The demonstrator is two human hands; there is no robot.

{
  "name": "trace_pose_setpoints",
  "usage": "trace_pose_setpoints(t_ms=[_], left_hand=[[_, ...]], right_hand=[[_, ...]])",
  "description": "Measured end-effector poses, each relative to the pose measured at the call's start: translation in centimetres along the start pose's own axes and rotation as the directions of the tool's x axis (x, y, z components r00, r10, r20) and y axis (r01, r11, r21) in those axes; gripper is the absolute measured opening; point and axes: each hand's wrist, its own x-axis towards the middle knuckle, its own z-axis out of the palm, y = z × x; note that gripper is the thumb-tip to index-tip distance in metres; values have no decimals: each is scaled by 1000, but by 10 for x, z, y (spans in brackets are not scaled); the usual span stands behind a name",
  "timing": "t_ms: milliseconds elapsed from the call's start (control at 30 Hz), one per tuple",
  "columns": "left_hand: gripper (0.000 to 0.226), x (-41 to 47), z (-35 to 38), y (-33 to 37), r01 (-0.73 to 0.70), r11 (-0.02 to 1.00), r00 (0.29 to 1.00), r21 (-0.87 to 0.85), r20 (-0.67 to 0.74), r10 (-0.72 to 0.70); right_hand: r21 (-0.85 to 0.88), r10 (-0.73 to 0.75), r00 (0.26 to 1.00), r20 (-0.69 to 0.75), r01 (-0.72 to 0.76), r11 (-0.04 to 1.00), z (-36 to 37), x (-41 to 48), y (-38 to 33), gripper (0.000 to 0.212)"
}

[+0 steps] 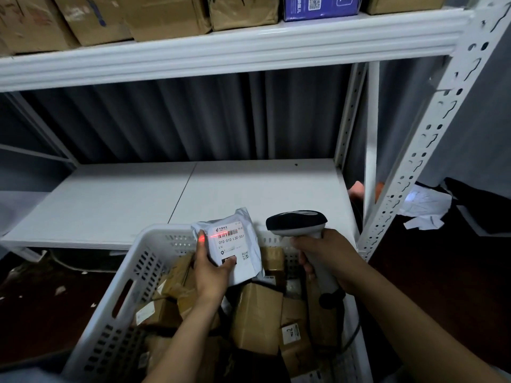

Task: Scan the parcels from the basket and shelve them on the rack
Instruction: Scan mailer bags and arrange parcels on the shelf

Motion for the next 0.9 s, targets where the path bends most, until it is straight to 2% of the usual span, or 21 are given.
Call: trace_pose_setpoints(t_ms=[200,367,467,567,633,700,800,900], left_hand=[[95,-4,-1,10,-11,1000,1000,22,6,11],[90,-6,-6,19,59,992,998,-108,5,-58],[80,-8,-14,31,153,957,988,-247,35,-149],[54,-11,-26,49,218,919,976,-328,84,-202],[38,-14,-35,67,207,919,977,-336,122,-175],[29,-19,-42,88,181,914,978,-363,160,-131],[26,-26,-50,125,149,884,973,-444,227,-50],[29,-34,-57,162,124,852,961,-509,275,24]], right_hand=[[-30,-7,1000,5,7,1000,0,-1,-1,23],[-20,-73,997,-4,73,997,5,-3,-8,21],[0,-155,988,-26,155,988,9,-8,-13,22],[-70,-205,975,-82,199,977,9,-16,-13,18],[-87,-231,965,-121,222,971,10,-25,-15,13],[-12,-247,956,-159,248,969,12,-34,-20,10],[143,-275,939,-205,307,941,20,-51,-39,13],[170,-351,899,-264,401,900,25,-69,-70,12]])
